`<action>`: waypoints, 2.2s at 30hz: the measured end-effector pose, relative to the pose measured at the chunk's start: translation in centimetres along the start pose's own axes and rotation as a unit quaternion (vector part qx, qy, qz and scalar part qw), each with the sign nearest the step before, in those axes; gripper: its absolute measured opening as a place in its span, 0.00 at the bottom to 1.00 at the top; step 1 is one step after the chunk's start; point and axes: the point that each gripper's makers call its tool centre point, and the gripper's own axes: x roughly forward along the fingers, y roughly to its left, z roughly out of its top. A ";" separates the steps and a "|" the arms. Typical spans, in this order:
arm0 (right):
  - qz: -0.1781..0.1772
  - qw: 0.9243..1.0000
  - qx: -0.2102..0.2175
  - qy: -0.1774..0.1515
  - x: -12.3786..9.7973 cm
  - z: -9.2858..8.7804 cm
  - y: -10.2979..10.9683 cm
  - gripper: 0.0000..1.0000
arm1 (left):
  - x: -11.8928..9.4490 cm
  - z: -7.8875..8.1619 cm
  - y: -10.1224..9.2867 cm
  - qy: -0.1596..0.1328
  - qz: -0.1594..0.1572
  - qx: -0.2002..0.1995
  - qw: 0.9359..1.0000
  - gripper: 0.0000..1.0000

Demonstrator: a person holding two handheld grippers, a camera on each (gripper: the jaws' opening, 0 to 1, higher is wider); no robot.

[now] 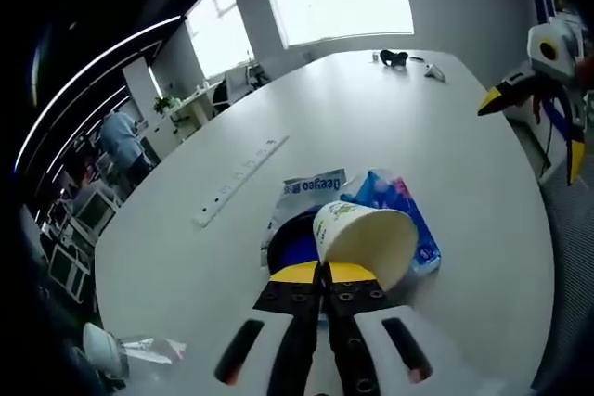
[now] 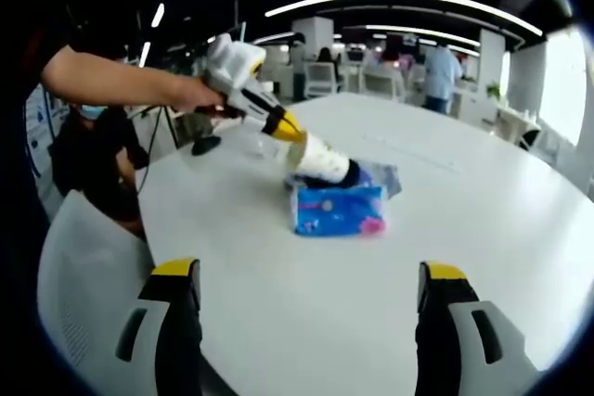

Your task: Arrange the tabletop items into an orderly group along one side of the table until the central work area is clear of visible clutter.

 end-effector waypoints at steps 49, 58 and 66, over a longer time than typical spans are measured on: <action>0.022 1.000 -0.012 -0.005 0.6 0.4 1.2 0.96 | -4.8 -2.9 3.6 0.062 0.069 -0.231 0.968 0.00; 0.030 1.000 -0.007 -0.005 0.9 0.4 1.5 0.96 | -5.7 -4.0 3.4 0.082 0.089 -0.270 0.955 0.00; 0.034 0.999 -0.014 0.001 1.0 0.2 1.9 0.96 | -6.4 -5.1 4.3 0.090 0.113 -0.328 0.934 0.00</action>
